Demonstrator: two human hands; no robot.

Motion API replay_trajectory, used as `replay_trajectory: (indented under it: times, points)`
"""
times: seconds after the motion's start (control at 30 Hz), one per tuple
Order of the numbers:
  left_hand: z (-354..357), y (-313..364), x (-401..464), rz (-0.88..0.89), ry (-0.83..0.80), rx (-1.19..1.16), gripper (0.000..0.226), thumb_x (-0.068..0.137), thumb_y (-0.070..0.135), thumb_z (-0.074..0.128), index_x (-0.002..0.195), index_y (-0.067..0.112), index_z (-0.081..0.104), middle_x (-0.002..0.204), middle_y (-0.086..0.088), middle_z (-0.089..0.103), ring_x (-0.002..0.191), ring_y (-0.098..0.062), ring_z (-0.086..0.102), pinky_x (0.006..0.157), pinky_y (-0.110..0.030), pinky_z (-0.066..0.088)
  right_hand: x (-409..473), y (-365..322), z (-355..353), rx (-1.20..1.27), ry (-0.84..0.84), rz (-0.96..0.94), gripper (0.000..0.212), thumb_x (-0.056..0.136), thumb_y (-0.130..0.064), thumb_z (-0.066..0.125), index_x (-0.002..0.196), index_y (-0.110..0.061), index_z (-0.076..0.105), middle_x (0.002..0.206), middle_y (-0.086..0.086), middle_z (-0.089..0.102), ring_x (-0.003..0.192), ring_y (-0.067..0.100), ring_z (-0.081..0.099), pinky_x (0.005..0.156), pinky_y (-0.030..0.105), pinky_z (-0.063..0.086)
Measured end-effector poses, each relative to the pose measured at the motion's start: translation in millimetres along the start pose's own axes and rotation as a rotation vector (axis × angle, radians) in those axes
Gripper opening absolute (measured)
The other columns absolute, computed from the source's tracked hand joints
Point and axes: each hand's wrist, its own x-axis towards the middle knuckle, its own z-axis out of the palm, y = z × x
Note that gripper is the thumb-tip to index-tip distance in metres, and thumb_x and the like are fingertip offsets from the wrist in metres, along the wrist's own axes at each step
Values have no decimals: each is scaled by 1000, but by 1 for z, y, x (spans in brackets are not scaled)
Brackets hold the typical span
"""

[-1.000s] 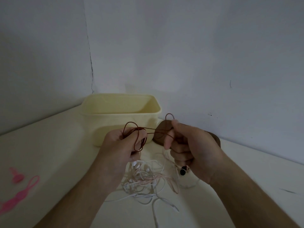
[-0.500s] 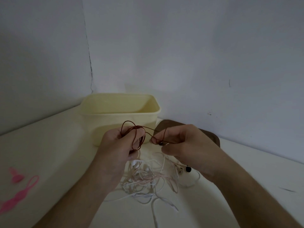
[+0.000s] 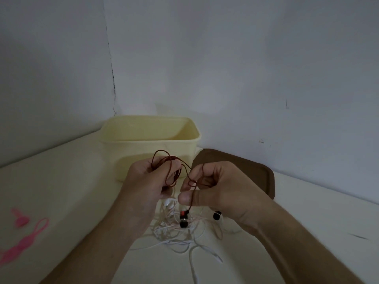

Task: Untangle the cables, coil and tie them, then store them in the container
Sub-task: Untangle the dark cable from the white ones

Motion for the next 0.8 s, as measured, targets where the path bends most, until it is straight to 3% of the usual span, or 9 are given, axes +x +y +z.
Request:
replay_trajectory:
  times: [0.07, 0.13, 0.2, 0.27, 0.4, 0.5, 0.7, 0.8]
  points:
    - [0, 0, 0, -5, 1, 2, 26, 93, 3, 65, 71, 6, 52, 54, 5, 37, 51, -10, 32, 43, -20, 28, -1, -1, 1, 111, -4, 15, 16, 74, -29, 94, 74, -22, 80, 75, 19, 49, 54, 13, 33, 55, 28, 24]
    - [-1, 0, 1, -5, -3, -13, 28, 93, 1, 64, 69, 6, 52, 55, 3, 36, 52, -11, 31, 44, -21, 24, -1, -3, -1, 238, -55, 23, 22, 82, -42, 78, 68, -26, 76, 79, 33, 45, 54, 15, 30, 58, 38, 15]
    - [-2, 2, 2, 2, 6, -26, 40, 94, -1, 63, 59, 11, 46, 55, 2, 36, 51, -11, 29, 44, -23, 20, 1, -4, -7, 421, -143, 78, 50, 96, -60, 56, 75, -19, 76, 65, 21, 25, 52, 16, 16, 58, 40, 6]
    - [-2, 3, 2, 6, 15, -37, 43, 95, -1, 63, 59, 13, 44, 54, 3, 36, 50, -10, 29, 44, -24, 20, 4, -3, -12, 569, -217, 128, 84, 101, -73, 31, 89, -3, 75, 62, 6, 17, 54, 16, 10, 58, 39, 4]
    - [-2, 2, 2, 13, 28, -60, 38, 95, -1, 62, 64, 11, 45, 55, 4, 34, 50, -9, 28, 44, -23, 20, 5, 0, -16, 593, -192, 166, 107, 101, -77, 11, 88, 6, 77, 59, 3, 21, 56, 20, 11, 59, 37, 9]
    - [-4, 2, 2, 23, 25, -71, 34, 95, 0, 64, 68, 8, 46, 56, 4, 32, 51, -10, 26, 45, -23, 21, 4, -5, -15, 472, -107, 218, 100, 104, -72, 17, 80, 5, 77, 55, 4, 26, 56, 21, 12, 57, 35, 11]
    - [-5, 1, 3, 35, 20, -78, 30, 95, -3, 61, 70, 6, 48, 59, 1, 31, 52, -9, 26, 45, -23, 19, -2, -17, -16, 62, 185, 166, 50, 105, -39, 59, 63, -15, 71, 55, 0, 35, 48, 15, 26, 48, 26, 21]
    - [-3, 1, 3, 32, 11, -77, 25, 96, -3, 61, 74, -2, 48, 64, -3, 27, 54, -11, 23, 44, -23, 19, -12, -22, -15, -109, 175, 81, 21, 96, -37, 72, 83, -20, 72, 57, -16, 50, 47, 3, 44, 55, 22, 32]
